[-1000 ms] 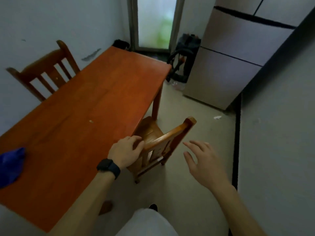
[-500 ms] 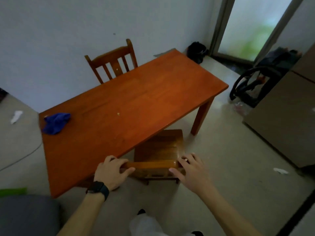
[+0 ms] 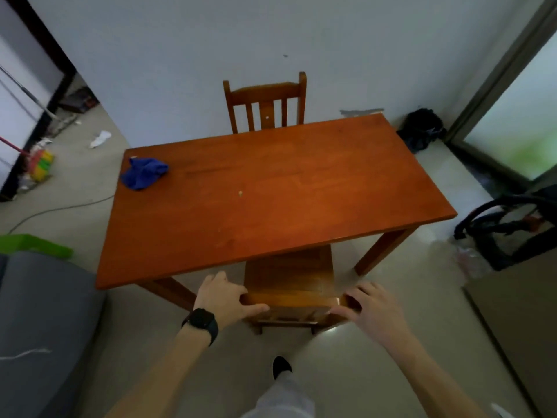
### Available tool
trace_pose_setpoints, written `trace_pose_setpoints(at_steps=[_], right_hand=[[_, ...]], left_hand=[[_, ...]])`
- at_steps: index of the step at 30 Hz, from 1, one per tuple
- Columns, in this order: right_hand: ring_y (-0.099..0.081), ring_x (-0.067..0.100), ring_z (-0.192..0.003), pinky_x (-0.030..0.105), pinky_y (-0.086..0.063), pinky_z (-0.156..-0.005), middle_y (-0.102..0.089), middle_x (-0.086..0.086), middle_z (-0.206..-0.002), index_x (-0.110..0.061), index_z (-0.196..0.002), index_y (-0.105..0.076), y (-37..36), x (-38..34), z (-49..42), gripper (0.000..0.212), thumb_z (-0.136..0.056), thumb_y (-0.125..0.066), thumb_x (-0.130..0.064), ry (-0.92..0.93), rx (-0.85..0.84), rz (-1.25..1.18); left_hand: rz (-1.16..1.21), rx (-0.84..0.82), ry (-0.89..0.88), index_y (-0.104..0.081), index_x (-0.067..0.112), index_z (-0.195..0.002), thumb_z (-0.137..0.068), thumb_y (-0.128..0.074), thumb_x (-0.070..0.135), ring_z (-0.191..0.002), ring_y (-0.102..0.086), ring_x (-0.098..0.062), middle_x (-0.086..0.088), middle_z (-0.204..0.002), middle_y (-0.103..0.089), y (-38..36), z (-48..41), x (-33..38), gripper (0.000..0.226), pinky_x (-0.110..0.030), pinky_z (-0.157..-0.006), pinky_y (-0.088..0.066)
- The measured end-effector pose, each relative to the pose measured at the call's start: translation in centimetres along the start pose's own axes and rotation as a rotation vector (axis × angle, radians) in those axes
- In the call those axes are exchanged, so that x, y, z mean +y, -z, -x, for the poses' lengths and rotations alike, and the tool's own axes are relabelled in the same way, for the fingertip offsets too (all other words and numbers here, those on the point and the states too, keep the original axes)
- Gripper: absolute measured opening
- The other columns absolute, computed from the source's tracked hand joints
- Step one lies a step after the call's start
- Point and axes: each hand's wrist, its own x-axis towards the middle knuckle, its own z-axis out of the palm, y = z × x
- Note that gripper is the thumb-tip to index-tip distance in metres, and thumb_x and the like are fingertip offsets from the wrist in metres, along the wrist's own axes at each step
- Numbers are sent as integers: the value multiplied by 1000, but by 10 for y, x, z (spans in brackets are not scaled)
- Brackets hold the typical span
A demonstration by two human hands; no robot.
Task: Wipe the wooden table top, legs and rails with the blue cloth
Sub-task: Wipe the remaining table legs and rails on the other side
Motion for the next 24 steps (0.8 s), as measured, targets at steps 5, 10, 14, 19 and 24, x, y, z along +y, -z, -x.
trace_pose_setpoints(at_steps=[5,10,14,19,24], right_hand=[[-53,8,-106,21,-41,-89,-61,-17,-110,-35,-107,-68,18,37,-35,72,-81,-24,-87,67,62,28],[-42,8,-122,24,-36,-101,-50,-18,-127,-41,-120,-61,42,70,-86,66,-78,-33,-83,65,-45,117],[-44,11,-117,29,-43,-99,-52,-13,-122,-35,-117,-63,48,87,-112,74,-73,-28,-84,57,-90,91],[-45,10,-114,28,-40,-97,-55,-13,-122,-32,-115,-65,53,87,-132,75,-76,-29,-84,147,-81,77],[-43,10,-115,28,-38,-95,-54,-15,-122,-34,-116,-65,58,90,-136,71,-80,-31,-85,167,-101,19]], left_hand=[[85,56,28,-68,34,-91,-67,-16,98,-93,-32,-14,11,-87,-57,0,-24,23,86,-35,-87,-31],[186,144,60,-67,33,-92,-71,-16,96,-93,-39,-12,14,-88,-59,15,-52,47,83,-31,-82,-36],[188,149,73,-66,34,-94,-73,-18,94,-92,-40,-12,14,-91,-60,21,-68,55,80,-31,-79,-38],[143,118,124,-66,36,-102,-71,-17,95,-95,-39,-12,13,-95,-58,34,-78,51,83,-31,-80,-41],[93,50,183,-61,29,-125,-72,-19,94,-107,-47,-22,3,-115,-60,48,-77,60,93,-37,-90,-43]])
